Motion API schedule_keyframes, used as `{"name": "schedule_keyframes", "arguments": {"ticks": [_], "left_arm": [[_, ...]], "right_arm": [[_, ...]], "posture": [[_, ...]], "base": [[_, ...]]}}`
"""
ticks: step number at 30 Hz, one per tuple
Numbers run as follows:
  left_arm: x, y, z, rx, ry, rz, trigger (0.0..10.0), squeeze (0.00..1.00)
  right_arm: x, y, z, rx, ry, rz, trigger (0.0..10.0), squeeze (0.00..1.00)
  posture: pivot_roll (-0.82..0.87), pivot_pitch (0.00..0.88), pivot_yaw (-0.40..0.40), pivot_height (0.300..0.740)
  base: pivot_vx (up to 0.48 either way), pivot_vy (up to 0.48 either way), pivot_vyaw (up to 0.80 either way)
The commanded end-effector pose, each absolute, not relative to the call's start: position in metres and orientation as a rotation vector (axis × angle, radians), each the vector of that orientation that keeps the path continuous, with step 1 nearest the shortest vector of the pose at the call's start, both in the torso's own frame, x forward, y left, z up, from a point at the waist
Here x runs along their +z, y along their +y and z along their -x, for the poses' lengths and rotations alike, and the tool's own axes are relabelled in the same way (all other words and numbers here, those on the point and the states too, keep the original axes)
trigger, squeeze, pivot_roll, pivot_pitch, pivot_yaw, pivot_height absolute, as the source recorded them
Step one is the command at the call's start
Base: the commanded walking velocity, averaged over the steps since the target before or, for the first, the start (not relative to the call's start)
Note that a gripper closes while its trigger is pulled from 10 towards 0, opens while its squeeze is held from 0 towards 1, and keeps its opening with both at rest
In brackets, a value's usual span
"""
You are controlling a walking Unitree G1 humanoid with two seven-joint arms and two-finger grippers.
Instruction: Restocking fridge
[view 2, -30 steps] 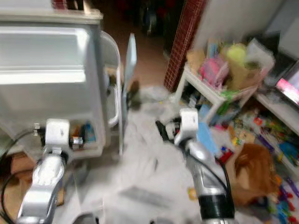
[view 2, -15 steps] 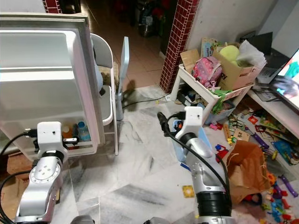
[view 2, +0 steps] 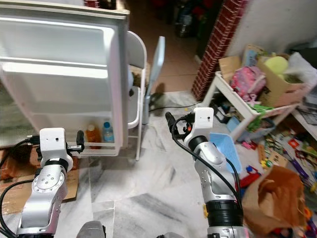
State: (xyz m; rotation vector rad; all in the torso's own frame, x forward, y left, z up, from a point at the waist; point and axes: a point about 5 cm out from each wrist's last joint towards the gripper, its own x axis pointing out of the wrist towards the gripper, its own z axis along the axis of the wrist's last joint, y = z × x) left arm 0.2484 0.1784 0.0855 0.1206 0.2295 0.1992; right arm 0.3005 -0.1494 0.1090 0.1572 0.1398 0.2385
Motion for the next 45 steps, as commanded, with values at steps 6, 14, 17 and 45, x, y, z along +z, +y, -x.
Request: {"name": "schedule_keyframes", "arguments": {"ticks": [6, 14, 17, 45], "left_arm": [[0.085, 0.176, -0.247, 0.193, 0.238, -0.099, 10.0, 0.0], [0.083, 0.174, -0.246, 0.186, 0.248, -0.09, 10.0, 0.0], [0.083, 0.173, -0.246, 0.183, 0.249, -0.091, 10.0, 0.0], [0.078, 0.164, -0.248, 0.159, 0.292, -0.036, 10.0, 0.0]], "right_arm": [[0.113, -0.154, -0.303, 0.222, 0.115, -0.13, 10.0, 0.0], [0.113, -0.154, -0.304, 0.209, 0.11, -0.126, 10.0, 0.0], [0.112, -0.154, -0.304, 0.207, 0.111, -0.123, 10.0, 0.0], [0.109, -0.157, -0.31, 0.157, 0.111, -0.098, 10.0, 0.0]], "posture": [[0.08, 0.0, -0.103, 0.74], [0.08, 0.0, -0.103, 0.74], [0.08, 0.0, -0.103, 0.74], [0.08, 0.0, -0.106, 0.74]], "base": [[0.356, 0.0, 0.48], [0.387, 0.0, 0.46], [0.377, 0.0, 0.42], [0.097, 0.0, 0.16]]}}
